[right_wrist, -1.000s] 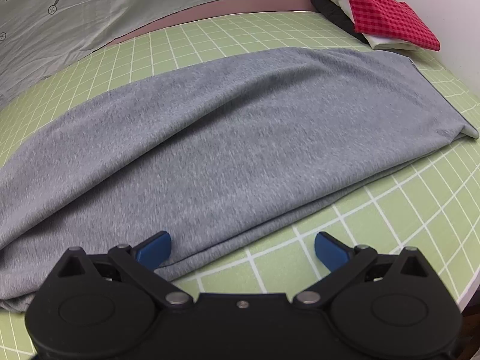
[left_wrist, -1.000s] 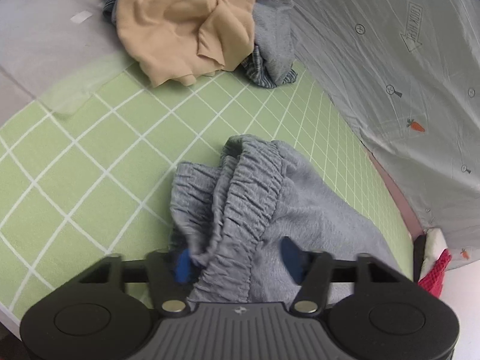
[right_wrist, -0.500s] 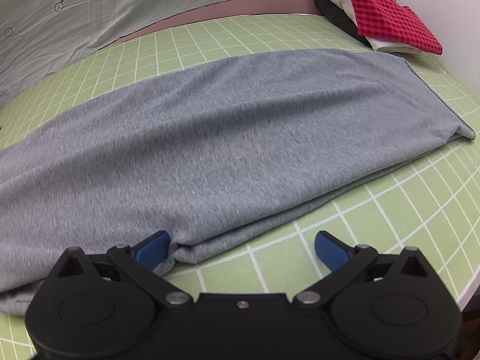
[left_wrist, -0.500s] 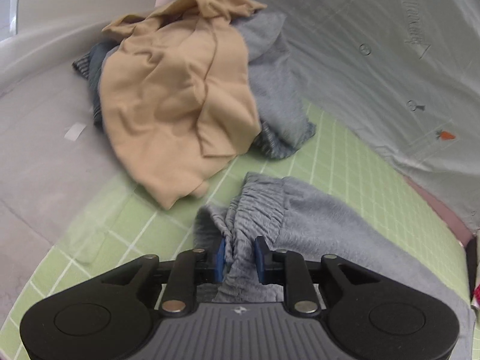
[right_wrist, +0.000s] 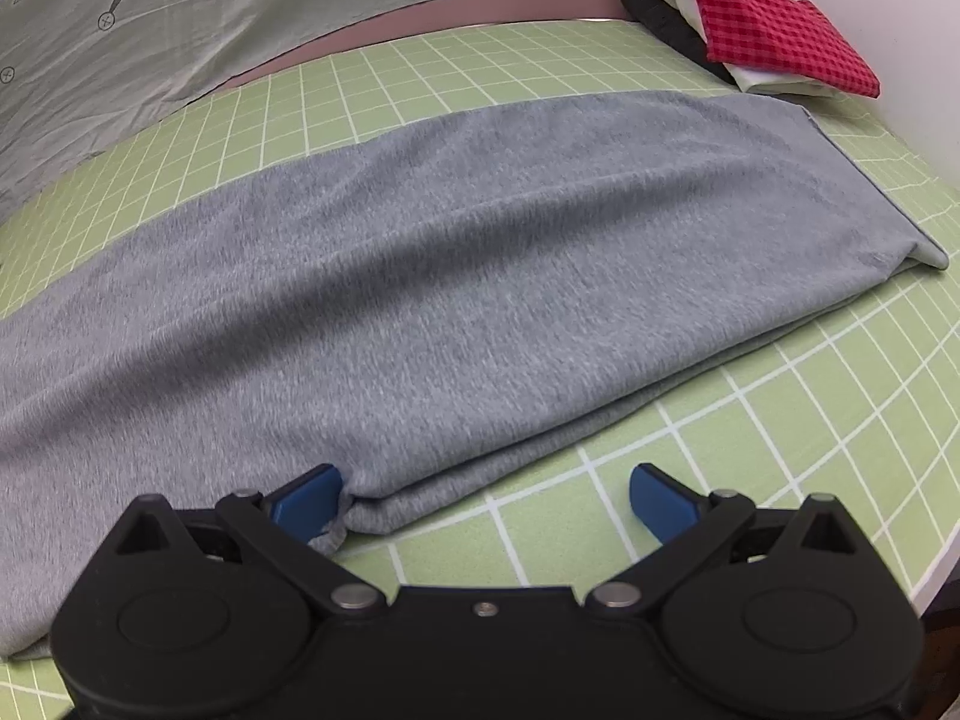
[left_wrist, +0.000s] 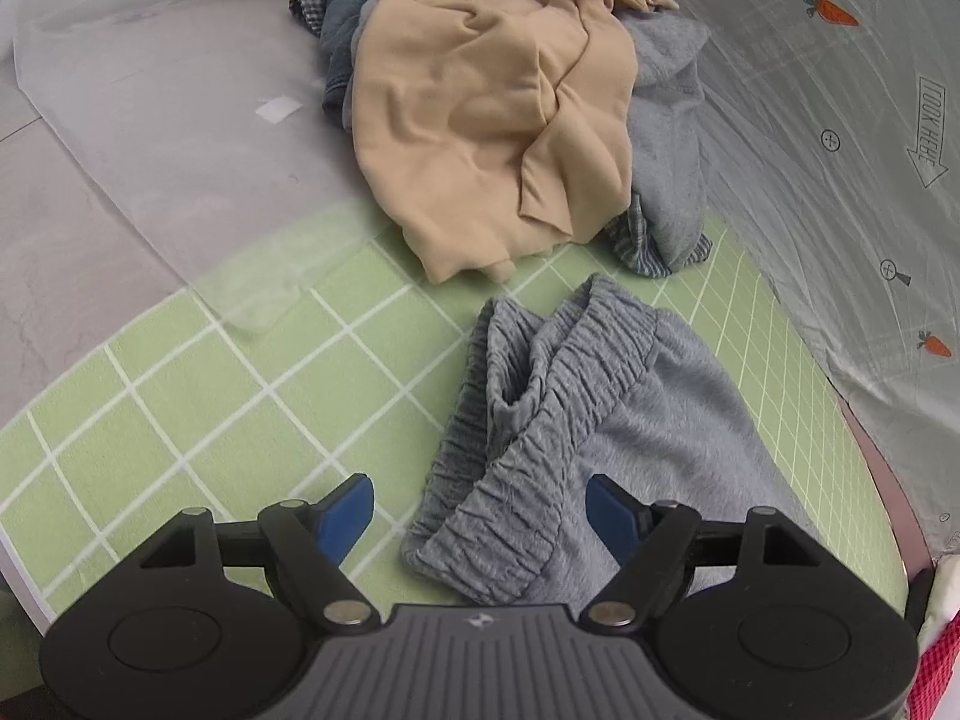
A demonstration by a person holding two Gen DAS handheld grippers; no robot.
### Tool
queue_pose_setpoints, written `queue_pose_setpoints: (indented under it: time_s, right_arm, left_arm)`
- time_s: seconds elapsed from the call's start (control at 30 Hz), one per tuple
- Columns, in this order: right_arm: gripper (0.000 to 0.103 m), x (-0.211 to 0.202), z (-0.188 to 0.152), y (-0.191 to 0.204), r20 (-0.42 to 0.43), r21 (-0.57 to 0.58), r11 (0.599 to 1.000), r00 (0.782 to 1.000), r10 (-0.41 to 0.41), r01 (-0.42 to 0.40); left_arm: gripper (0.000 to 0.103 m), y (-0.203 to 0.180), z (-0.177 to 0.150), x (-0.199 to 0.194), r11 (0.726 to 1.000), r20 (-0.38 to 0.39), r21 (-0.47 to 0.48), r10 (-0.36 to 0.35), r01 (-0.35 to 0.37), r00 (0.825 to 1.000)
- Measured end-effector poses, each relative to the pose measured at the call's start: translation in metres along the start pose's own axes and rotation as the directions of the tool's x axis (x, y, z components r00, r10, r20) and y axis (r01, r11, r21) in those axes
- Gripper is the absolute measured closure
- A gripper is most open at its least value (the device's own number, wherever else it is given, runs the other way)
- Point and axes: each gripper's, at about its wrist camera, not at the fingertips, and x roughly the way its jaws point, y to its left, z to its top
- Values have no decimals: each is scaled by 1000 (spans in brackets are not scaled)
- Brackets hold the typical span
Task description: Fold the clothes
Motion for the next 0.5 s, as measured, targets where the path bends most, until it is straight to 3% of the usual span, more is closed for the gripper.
queue_pose_setpoints:
  time_s: [0.2,0.5]
  right_arm:
    - [0,-9,17,-8,79,-3,1000,997,-20,21]
    - [0,8,11,-10,15,-6,1000,1000,-17,17]
  left_arm:
    - [24,-12,-8,14,1000,-24,25,10,-9,1000]
    - [24,-21,9,28,998,14,53,30,-31,999]
